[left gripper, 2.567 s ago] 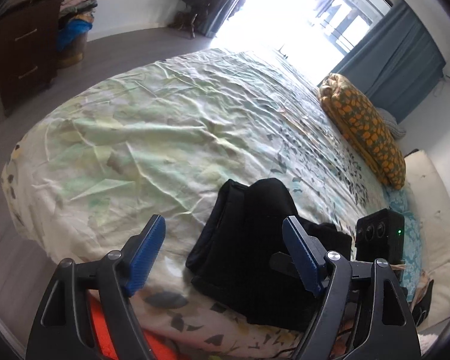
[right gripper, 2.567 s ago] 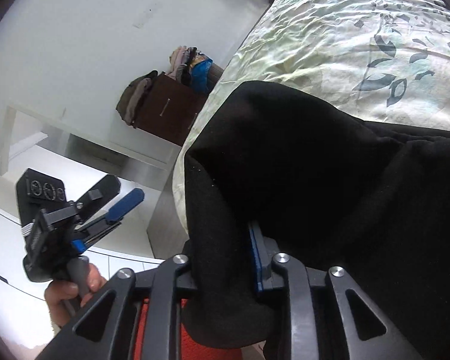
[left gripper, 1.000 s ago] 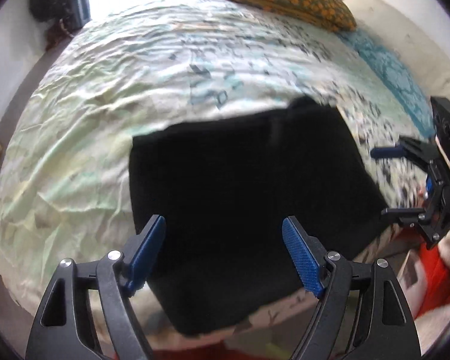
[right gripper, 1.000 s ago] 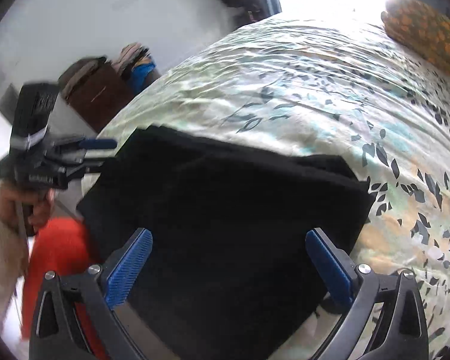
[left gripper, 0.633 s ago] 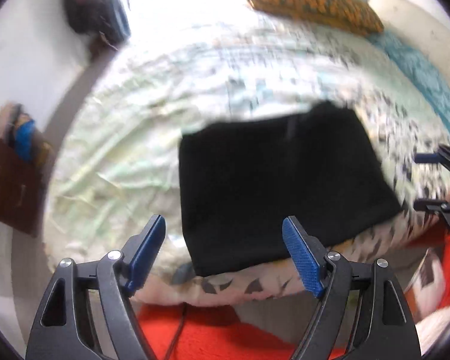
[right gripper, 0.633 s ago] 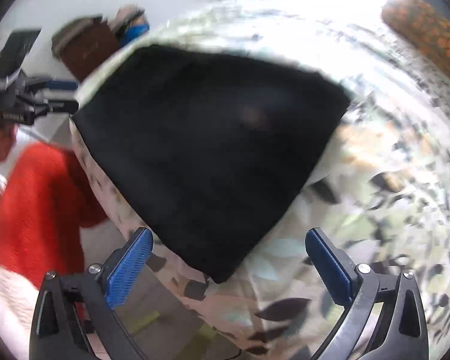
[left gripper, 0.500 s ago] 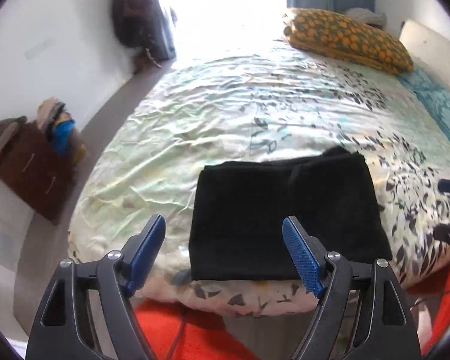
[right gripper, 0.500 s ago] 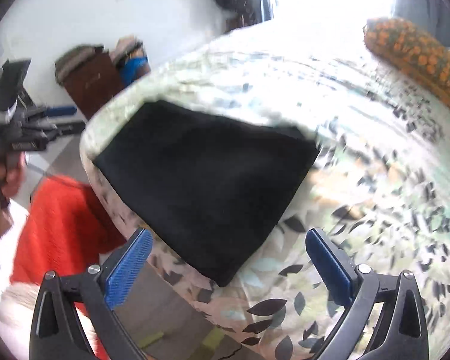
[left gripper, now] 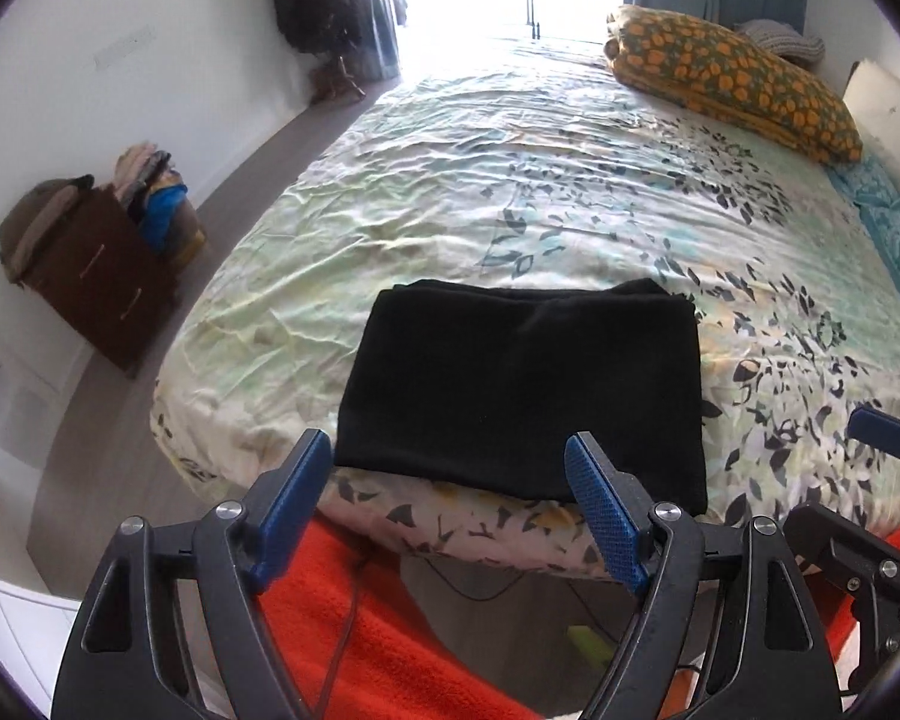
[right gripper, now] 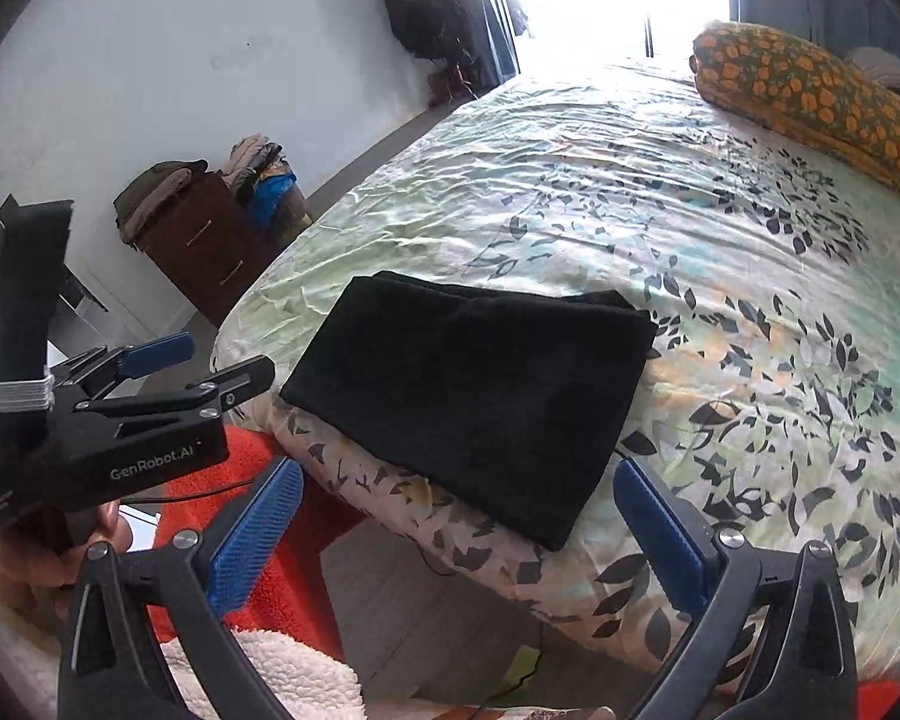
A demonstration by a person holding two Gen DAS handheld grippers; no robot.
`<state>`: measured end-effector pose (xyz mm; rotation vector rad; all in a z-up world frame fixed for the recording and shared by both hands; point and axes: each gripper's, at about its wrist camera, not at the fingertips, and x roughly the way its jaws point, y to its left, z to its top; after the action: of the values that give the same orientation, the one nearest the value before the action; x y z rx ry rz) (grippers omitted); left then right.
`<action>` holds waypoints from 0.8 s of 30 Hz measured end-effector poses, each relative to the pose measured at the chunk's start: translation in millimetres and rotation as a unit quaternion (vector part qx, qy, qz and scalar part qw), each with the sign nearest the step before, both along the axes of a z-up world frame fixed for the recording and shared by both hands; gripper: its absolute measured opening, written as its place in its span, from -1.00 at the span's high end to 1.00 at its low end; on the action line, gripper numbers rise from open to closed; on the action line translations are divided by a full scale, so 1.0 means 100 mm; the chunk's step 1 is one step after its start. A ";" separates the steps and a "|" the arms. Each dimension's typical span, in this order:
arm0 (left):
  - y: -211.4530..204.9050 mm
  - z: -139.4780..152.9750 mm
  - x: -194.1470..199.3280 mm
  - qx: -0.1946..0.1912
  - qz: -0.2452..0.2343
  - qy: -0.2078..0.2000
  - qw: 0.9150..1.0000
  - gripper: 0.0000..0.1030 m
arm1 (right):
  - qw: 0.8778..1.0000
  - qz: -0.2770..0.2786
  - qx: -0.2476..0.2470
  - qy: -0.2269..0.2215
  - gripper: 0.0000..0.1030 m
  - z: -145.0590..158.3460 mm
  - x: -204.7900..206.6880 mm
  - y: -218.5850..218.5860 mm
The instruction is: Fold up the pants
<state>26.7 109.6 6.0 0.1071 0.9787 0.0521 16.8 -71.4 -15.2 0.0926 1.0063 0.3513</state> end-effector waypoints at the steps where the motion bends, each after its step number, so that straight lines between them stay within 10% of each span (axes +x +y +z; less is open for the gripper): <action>1: 0.03 0.01 0.00 0.005 0.003 -0.005 1.000 -0.60 | 1.000 -0.001 -0.003 0.003 -0.99 -0.01 0.00 0.00; 15: 0.19 -0.03 0.00 0.039 0.027 -0.004 0.999 -0.60 | 0.996 0.026 -0.081 0.010 -0.99 -0.12 0.04 -0.02; 24: 0.39 0.03 0.03 0.066 0.034 -0.014 0.997 -0.60 | 0.962 0.124 -0.238 -0.045 -0.99 0.10 -0.02 -0.16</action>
<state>29.9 148.7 9.4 0.1944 0.9504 0.1802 15.2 -87.6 -4.9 -0.4852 0.9905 0.3300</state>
